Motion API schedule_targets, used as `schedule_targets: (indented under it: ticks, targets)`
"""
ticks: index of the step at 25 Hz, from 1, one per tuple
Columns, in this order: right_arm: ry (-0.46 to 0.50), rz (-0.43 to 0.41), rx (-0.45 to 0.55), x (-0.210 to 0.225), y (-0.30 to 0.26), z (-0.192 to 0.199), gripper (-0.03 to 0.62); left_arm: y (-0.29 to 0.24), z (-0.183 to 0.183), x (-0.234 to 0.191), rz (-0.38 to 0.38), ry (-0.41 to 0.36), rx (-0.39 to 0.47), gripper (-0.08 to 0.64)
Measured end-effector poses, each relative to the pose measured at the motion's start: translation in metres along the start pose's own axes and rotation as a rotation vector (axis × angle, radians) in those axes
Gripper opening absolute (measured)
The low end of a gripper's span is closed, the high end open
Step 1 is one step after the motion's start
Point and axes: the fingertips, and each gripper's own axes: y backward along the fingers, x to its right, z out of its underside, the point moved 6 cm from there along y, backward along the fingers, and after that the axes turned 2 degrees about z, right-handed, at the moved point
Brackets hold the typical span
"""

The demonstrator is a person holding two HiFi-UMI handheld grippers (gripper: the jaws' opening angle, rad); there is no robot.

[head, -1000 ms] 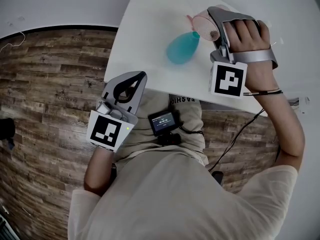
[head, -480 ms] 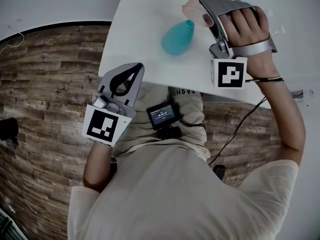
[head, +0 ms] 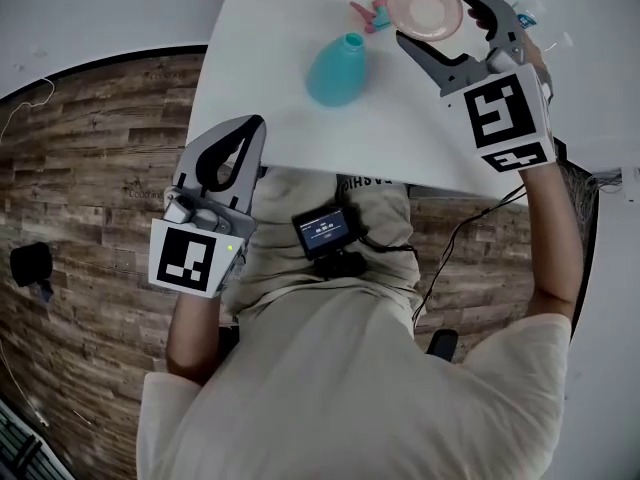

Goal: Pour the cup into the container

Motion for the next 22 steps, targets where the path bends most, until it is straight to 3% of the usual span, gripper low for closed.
schedule_targets:
  ticks: [3,5,13,22]
  targets:
    - [-0.194,-0.037,0.050,0.005,0.015,0.013,0.371,-0.002,-0.008,-0.004,-0.012,-0.053,0.033,0.011]
    - [-0.268,-0.045,0.069,0.005,0.022,0.023,0.371,-0.003,-0.013,-0.006,-0.027,-0.070,0.047,0.011]
    - [-0.468,-0.072,0.098,-0.001,0.038,0.068,0.371,-0.015,-0.015,-0.005,-0.068,-0.082,0.050,0.011]
    - [-0.591,-0.083,0.094,-0.008,0.044,0.106,0.371,-0.027,-0.015,0.002,-0.082,-0.084,0.051,0.011]
